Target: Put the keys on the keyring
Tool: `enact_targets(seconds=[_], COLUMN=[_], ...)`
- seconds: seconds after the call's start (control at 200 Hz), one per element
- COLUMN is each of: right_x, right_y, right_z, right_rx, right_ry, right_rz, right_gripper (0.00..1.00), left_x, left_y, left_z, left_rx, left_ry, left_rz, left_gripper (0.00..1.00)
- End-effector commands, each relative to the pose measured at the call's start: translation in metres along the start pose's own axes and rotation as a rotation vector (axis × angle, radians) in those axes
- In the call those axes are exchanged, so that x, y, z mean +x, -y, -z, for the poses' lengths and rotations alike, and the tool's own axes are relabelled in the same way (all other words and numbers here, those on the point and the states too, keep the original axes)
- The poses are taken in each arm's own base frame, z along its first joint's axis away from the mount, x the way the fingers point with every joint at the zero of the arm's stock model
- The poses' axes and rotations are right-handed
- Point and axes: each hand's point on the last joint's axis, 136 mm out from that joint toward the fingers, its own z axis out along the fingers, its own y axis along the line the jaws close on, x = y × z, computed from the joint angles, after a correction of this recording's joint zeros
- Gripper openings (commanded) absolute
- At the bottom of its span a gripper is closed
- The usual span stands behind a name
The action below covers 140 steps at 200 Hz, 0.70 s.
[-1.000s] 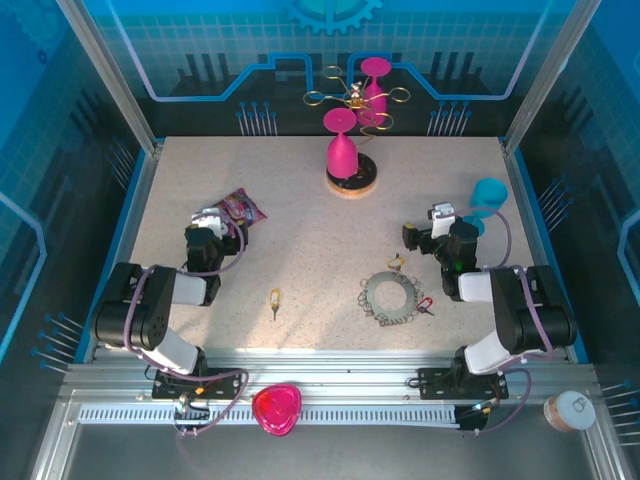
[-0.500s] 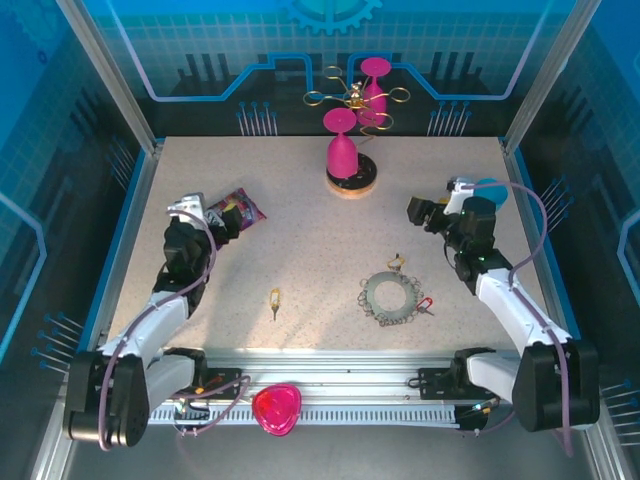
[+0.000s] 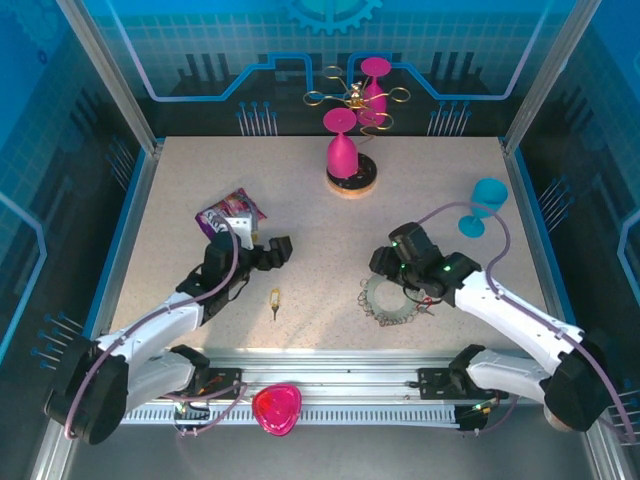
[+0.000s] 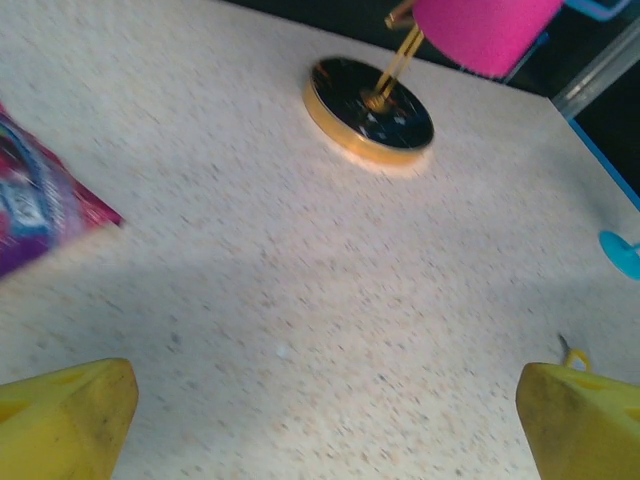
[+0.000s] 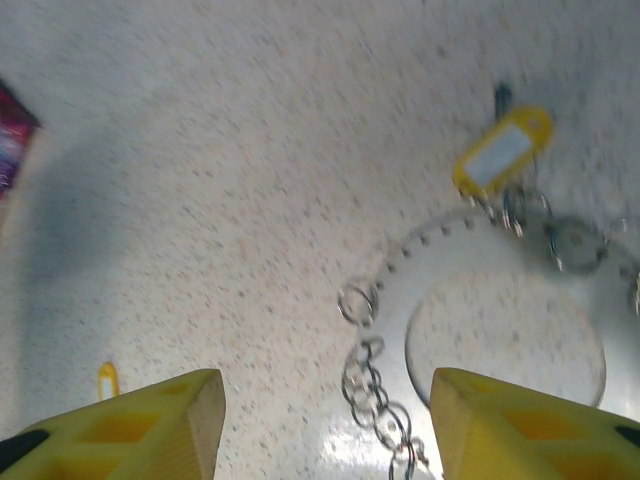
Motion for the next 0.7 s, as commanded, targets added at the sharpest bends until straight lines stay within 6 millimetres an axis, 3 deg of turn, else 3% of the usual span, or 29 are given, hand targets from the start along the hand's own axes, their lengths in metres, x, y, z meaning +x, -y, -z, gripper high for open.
enact_targets(seconds=[0.0, 0.195, 0.34, 0.46, 0.57, 0.695], right_x=[0.018, 0.034, 0.036, 0.042, 0.049, 0.055], right_y=[0.016, 0.001, -0.009, 0.001, 0.013, 0.013], right_z=[-0.004, -0.022, -0.023, -0.016, -0.010, -0.009], right_rx=[0.138, 0.176, 0.147, 0.151, 0.167, 0.154], right_ry=[-0.040, -0.106, -0.134, -0.173, -0.221, -0.257], right_rz=[-0.108, 0.035, 0.356, 0.567, 0.640, 0.579], right_gripper=[0.56, 0.52, 0.49, 0.44, 0.43, 0.43], left_x=[0.002, 0.022, 0.029, 0.027, 0.025, 0.024], left_y=[0.021, 0.027, 0.029, 0.030, 0.031, 0.031], left_z=[-0.003, -0.012, -0.017, -0.017, -0.018, -0.019], left_rx=[0.051, 0.071, 0.081, 0.084, 0.087, 0.090], left_ry=[-0.020, -0.063, -0.086, -0.078, -0.071, -0.066], left_rz=[0.063, 0.100, 0.114, 0.101, 0.093, 0.098], left_gripper=[0.97, 0.97, 0.97, 0.97, 0.97, 0.97])
